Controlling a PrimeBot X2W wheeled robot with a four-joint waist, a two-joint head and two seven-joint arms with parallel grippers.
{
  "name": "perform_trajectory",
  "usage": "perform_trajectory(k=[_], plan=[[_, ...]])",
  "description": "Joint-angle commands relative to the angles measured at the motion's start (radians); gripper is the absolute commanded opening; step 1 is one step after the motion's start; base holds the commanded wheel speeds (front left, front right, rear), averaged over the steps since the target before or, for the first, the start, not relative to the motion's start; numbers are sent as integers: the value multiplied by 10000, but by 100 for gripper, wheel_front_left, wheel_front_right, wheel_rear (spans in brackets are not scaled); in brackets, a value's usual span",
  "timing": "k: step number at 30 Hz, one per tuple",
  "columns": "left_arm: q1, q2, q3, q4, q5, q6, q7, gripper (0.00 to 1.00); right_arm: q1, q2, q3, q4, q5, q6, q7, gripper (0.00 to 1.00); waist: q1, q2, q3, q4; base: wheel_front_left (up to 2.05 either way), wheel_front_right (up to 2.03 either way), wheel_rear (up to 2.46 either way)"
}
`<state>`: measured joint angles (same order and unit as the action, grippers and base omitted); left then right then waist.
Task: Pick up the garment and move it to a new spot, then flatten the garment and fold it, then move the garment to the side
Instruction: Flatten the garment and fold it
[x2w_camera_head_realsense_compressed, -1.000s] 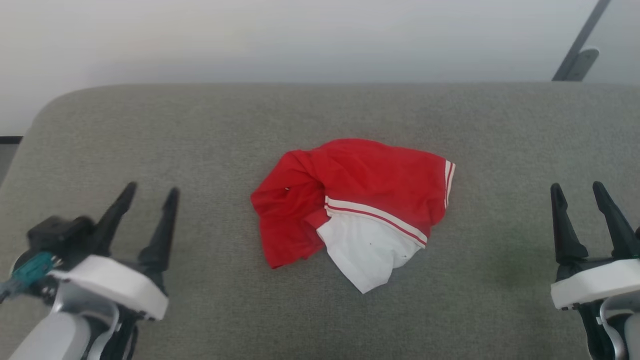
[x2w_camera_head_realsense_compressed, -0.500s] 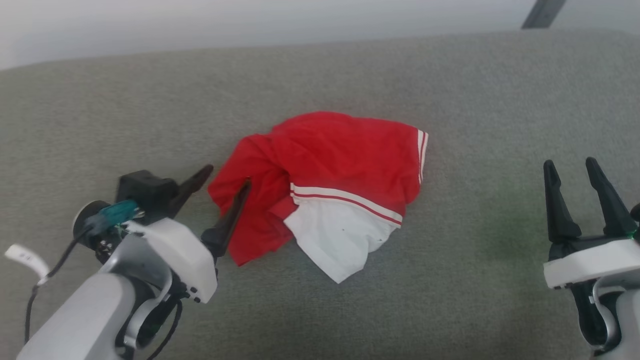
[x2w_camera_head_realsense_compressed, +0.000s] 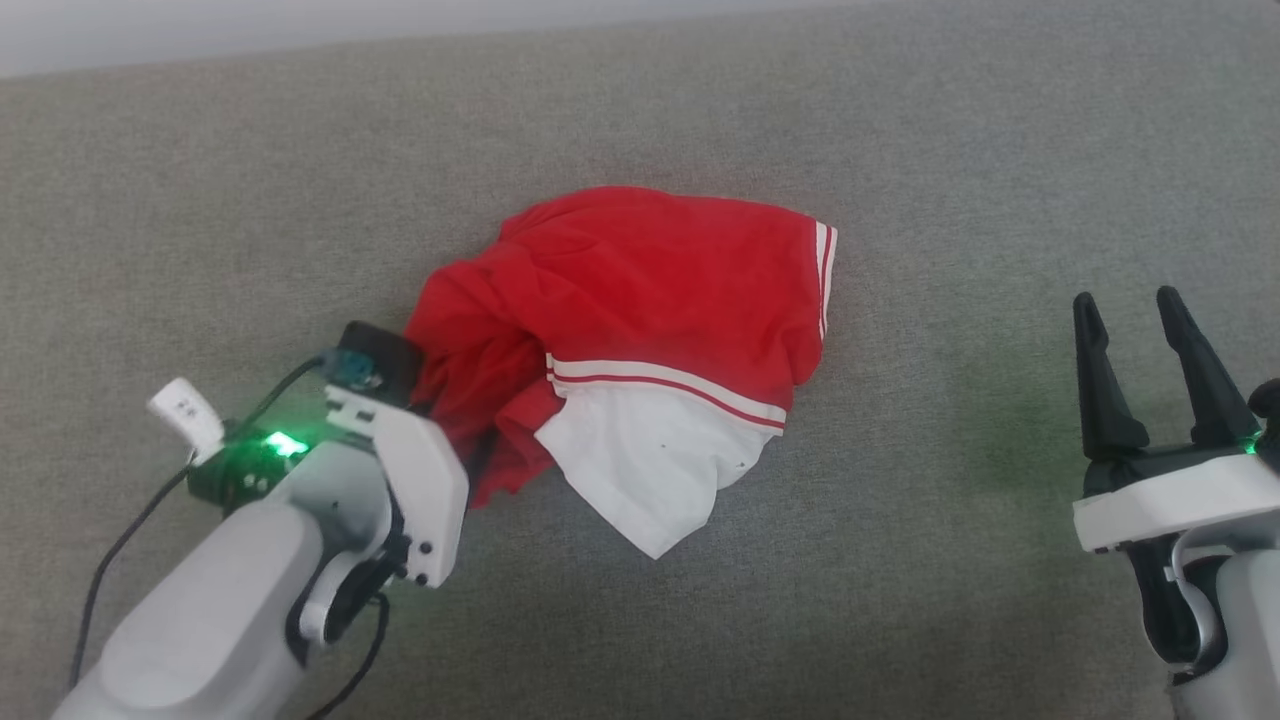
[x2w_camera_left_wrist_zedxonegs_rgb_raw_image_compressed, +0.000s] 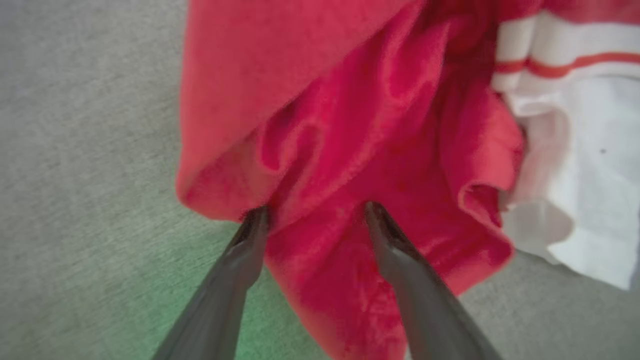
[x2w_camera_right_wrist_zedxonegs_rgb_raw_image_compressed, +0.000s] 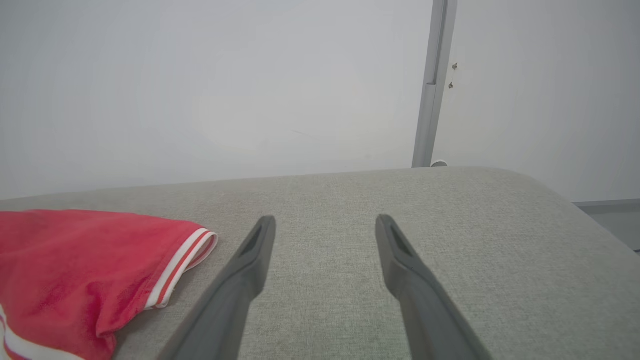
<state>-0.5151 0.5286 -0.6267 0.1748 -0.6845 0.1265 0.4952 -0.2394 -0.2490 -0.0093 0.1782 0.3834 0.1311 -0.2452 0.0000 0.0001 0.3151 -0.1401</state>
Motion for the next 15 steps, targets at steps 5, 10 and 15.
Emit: perform_trajectory(k=[5, 10, 15], plan=[[-285, -387, -511, 892, -101, -299, 652, 43, -283, -16, 96, 108, 66, -7, -117, 100, 0, -1, 154, 35, 0, 0, 0], [-672, -490, -707, 1265, -30, -672, 746, 0, -364, -56, 170, 186, 112, -7, -134, 100, 0, -1, 171, 72, 0, 0, 0], [-1553, -13, -453, 1288, 236, -965, 481, 0, -396, -136, 207, 287, 152, -7, -162, 100, 0, -1, 67, 112, 0, 0, 0]])
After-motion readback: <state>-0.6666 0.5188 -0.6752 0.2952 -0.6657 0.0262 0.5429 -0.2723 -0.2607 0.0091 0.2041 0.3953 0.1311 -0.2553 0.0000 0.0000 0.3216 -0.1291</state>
